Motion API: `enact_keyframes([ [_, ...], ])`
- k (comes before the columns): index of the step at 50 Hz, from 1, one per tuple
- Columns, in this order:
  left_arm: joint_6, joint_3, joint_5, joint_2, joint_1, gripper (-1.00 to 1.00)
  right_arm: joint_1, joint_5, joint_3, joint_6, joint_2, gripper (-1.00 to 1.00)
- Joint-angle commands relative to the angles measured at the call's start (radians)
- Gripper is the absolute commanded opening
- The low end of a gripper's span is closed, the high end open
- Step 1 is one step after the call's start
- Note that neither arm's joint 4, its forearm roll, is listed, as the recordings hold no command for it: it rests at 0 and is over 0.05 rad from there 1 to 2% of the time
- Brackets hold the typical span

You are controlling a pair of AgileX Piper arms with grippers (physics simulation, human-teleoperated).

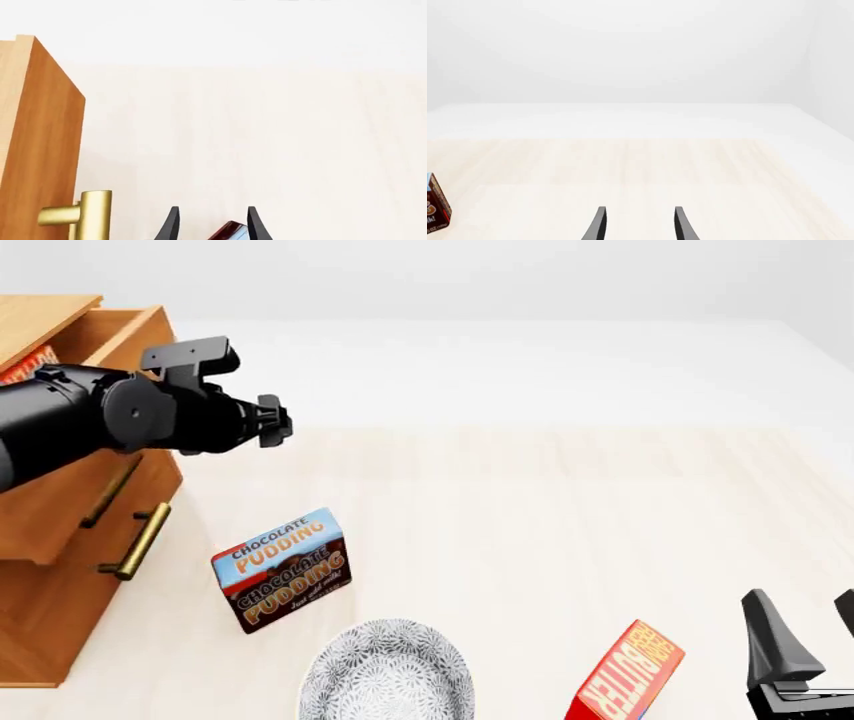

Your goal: Put the butter at the front in the top drawer of the cabinet and close it.

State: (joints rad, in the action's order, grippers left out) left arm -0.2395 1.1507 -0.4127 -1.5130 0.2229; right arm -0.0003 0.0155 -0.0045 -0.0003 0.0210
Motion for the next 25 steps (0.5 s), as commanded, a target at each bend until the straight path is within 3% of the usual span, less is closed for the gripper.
enact_keyframes([
  [1, -0.008, -0.049, 0.025, 0.008, -0.049, 1.0, 0.0, -0.006, 0.001, 0.0, -0.008, 1.0],
  [25, 0.005, -0.065, 0.041, 0.046, -0.12, 1.0, 0.0, -0.006, 0.001, 0.0, -0.007, 1.0],
])
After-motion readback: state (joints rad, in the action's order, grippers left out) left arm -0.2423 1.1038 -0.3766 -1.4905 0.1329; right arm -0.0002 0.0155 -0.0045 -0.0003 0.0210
